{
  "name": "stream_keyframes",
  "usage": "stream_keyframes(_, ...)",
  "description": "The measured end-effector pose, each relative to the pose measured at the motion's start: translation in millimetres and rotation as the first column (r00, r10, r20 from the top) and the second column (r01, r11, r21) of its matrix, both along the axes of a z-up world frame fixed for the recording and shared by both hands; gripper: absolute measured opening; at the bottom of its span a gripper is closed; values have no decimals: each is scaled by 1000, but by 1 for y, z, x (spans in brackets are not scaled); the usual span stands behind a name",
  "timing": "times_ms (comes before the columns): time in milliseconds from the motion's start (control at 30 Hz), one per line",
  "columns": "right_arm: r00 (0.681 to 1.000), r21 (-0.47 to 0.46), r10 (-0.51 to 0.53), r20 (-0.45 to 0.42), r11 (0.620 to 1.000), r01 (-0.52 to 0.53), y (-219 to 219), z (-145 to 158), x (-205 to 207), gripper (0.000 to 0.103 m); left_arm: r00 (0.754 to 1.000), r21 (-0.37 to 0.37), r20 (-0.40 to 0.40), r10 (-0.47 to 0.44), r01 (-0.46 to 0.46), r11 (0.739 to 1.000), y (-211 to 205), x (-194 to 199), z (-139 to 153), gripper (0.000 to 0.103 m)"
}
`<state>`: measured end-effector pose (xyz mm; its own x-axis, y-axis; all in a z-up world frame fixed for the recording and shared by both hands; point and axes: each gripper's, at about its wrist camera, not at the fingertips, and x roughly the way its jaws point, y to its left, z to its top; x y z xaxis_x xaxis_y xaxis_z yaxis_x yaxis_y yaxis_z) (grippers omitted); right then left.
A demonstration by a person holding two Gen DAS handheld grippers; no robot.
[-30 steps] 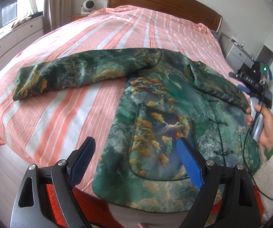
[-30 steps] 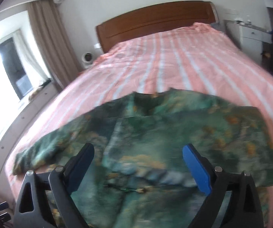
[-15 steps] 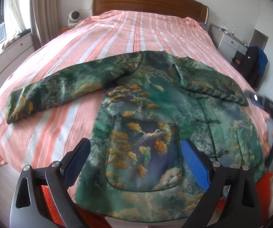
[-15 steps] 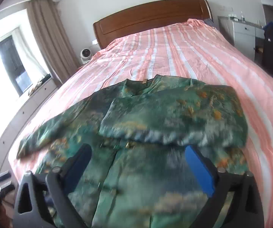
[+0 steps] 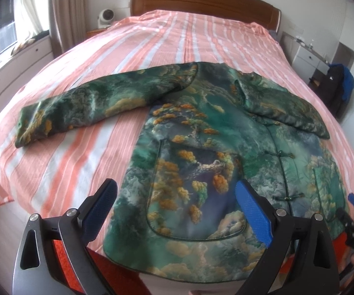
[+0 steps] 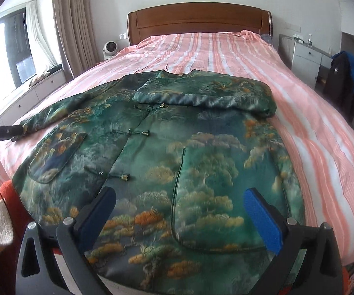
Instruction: Fold large clothes
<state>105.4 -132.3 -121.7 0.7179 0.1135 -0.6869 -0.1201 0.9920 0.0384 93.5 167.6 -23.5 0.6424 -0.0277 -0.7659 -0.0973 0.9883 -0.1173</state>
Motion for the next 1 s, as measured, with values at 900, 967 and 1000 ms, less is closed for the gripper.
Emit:
stream_keyframes(900,997,-38,69,45,997,-68,27,-5,-20,102,997,16,-23,74,-74,997,24,3,-5,97)
stream_keyframes(967,996,-38,70,46,997,-69,27,-5,-21,102,997,17,-23,78,-78,997,27,4,-5,97)
stream_keyframes(1000,996,-38,72,46,997,-70,28,-5,-21,102,996,19,-22,83,-82,996,28,4,-5,97)
